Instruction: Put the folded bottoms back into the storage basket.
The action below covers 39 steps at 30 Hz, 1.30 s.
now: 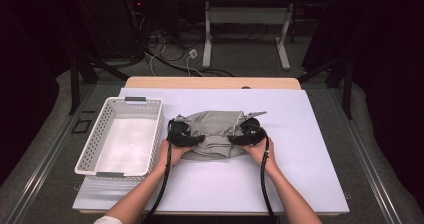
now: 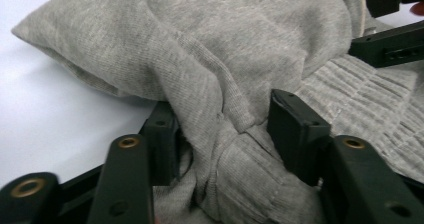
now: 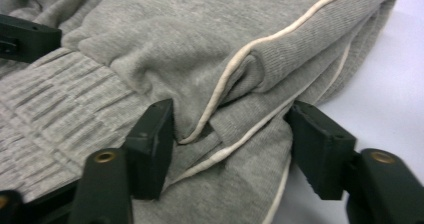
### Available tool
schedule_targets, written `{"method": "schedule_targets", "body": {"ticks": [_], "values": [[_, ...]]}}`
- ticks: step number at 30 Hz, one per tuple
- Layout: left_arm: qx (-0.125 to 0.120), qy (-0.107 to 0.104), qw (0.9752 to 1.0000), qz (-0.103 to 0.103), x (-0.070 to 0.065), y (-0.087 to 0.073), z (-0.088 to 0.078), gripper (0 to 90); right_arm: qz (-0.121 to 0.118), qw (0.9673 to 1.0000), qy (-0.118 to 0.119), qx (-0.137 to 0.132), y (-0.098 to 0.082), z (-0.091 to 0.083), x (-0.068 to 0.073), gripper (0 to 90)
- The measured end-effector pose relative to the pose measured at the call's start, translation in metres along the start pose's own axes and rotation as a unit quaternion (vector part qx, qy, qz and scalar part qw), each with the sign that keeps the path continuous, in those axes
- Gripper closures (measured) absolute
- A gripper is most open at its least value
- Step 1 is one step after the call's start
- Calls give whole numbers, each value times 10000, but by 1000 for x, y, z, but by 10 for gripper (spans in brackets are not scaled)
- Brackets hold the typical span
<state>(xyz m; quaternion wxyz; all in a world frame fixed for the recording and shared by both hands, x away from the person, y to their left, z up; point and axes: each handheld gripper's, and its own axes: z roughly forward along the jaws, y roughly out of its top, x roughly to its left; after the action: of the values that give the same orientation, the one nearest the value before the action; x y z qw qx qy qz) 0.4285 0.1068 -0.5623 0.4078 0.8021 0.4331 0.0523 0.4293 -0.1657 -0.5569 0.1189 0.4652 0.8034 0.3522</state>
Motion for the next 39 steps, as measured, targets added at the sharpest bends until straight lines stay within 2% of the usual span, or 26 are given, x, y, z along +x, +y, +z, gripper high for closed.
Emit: {"method": "schedule_targets", "body": {"ticks": [9,10,14,20,30,39], "values": [[-26,-52,10000,71,0,0,0,635,95,9994,314,-98,-3,0,0,580],[-36,-64,10000,52,0,0,0,658,137,9992,377,-82,-3,0,1,624],[-77,-70,9999,34,1,0,-1,679,152,9988,445,-106,-3,0,1,667],[-74,-43,9999,85,0,1,-2,687,166,9985,504,-141,-4,-1,0,678],[-129,-11,9998,172,-3,2,-4,694,-27,9990,371,-242,-5,-2,4,693],[-255,-72,9996,73,-1,1,-6,702,-127,9989,317,-332,-5,-5,6,706]]}}
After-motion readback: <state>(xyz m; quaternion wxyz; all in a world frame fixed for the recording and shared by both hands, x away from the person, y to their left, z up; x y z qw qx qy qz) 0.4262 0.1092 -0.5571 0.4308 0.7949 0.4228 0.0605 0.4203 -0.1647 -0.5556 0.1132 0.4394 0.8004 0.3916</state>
